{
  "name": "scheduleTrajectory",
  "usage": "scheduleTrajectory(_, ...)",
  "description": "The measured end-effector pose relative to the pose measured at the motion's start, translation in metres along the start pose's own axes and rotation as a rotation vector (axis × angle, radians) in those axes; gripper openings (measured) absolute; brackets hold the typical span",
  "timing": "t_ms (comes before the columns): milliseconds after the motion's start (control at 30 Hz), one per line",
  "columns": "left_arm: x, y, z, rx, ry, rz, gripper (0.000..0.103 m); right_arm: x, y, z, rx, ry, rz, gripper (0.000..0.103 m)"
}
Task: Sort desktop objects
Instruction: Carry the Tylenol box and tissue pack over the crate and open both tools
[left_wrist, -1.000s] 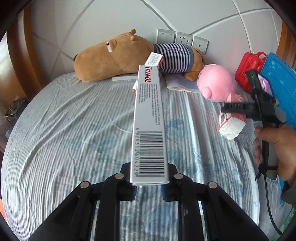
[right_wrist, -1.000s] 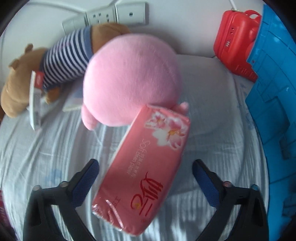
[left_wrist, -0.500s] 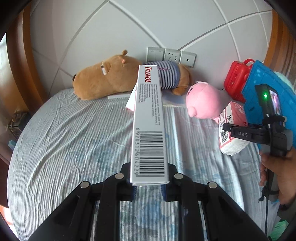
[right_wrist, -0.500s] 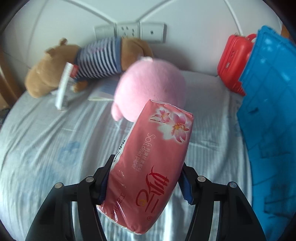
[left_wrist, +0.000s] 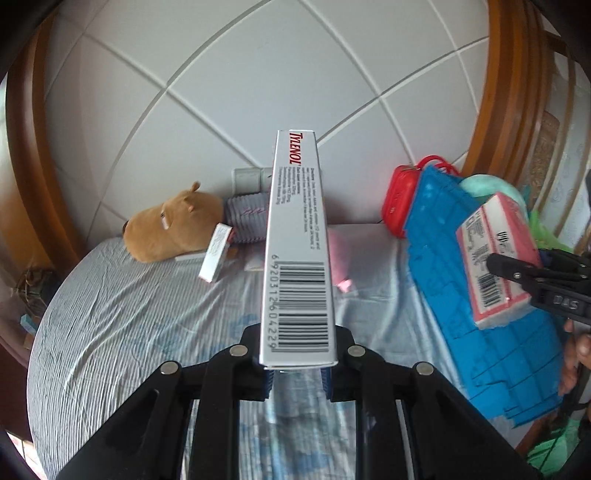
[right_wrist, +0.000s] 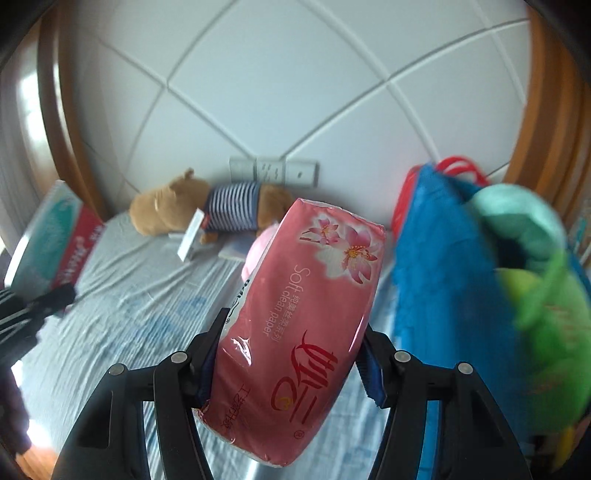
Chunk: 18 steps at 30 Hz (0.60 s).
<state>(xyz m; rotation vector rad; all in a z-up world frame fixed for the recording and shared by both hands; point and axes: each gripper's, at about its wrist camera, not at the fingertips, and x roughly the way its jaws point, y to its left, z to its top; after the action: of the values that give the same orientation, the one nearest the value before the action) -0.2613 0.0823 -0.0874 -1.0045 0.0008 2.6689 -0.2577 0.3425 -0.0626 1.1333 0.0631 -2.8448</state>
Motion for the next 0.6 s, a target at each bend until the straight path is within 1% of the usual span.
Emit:
scheduleTrajectory(33,-0.003,-0.011,0.004,0.009,-0.003,-0.007,0.019,-0.014,-0.007,-0.001,0.0,-0.013,0.001,0.061)
scheduleTrajectory(133,-0.012,-0.057,0.019,0.056,-0.019,-0.044,0.019,-0.075,-0.04,-0.008,0.003,-0.071,-0.01,0.061)
scheduleTrajectory(200,-0.019,-0.092,0.032,0.098,-0.03,-0.074,0.019,-0.106,-0.06,-0.013,0.013,-0.102,-0.023,0.061)
scheduleTrajectory(333,-0.029,-0.161,0.062,0.171,-0.053,-0.142,0.019,-0.162,-0.115,-0.03,0.066,-0.14,-0.059,0.061)
scheduleTrajectory(433,-0.03,-0.211,0.085,0.207,-0.054,-0.194,0.019,-0.185,-0.152,-0.044,0.106,-0.151,-0.089,0.061)
scheduleTrajectory(533,-0.023,-0.262,0.109,0.249,-0.065,-0.241,0.019,-0.201,-0.188,-0.058,0.142,-0.156,-0.115,0.061)
scheduleTrajectory(600,-0.02,-0.287,0.122,0.272,-0.076,-0.266,0.019,-0.21,-0.207,-0.063,0.153,-0.159,-0.123,0.061)
